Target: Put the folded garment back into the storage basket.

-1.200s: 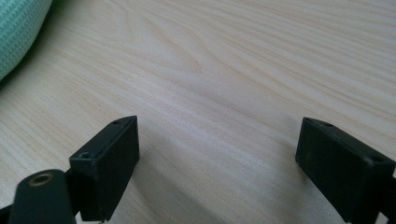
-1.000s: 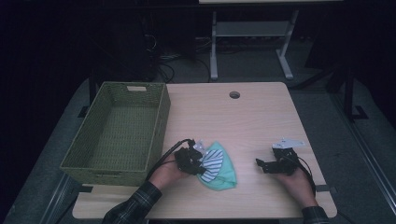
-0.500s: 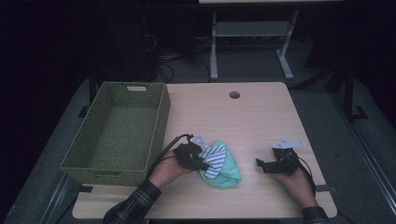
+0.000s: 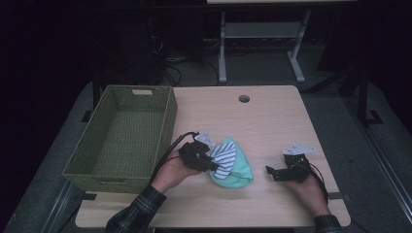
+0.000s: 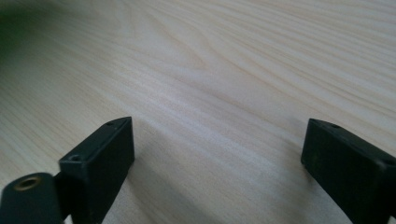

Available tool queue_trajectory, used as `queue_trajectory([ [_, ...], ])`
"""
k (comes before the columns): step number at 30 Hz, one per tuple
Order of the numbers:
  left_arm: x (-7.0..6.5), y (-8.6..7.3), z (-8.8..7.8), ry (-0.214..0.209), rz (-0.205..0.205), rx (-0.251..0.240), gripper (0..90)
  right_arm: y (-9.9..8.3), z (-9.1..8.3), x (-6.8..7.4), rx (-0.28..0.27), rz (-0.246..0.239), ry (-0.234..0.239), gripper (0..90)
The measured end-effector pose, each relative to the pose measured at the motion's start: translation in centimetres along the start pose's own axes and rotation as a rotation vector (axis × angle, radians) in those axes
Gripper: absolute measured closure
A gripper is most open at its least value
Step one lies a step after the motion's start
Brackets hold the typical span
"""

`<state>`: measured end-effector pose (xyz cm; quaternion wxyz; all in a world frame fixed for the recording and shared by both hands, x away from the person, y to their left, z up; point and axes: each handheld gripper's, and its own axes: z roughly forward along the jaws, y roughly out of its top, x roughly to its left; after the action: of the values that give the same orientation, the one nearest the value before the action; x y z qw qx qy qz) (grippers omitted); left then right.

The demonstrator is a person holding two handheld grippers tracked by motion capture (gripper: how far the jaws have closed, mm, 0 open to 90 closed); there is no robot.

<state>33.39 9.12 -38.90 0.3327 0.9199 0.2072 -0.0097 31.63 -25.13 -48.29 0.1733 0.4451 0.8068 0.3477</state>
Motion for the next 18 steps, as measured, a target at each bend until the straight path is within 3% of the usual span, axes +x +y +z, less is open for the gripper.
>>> queue_trajectory([
  [3,-0.1,0.2,-0.5,0.006,0.002,0.001,74.5,0.0,0.1,0.1,0.015,0.01,-0.004,2.0],
  [13,0.4,0.9,-2.7,0.024,0.002,0.002,74.4,0.0,0.2,0.1,0.019,0.013,-0.009,1.3],
  [18,0.9,1.3,-4.1,0.039,-0.011,-0.026,74.4,0.0,0.2,0.1,0.019,0.012,-0.009,1.3],
])
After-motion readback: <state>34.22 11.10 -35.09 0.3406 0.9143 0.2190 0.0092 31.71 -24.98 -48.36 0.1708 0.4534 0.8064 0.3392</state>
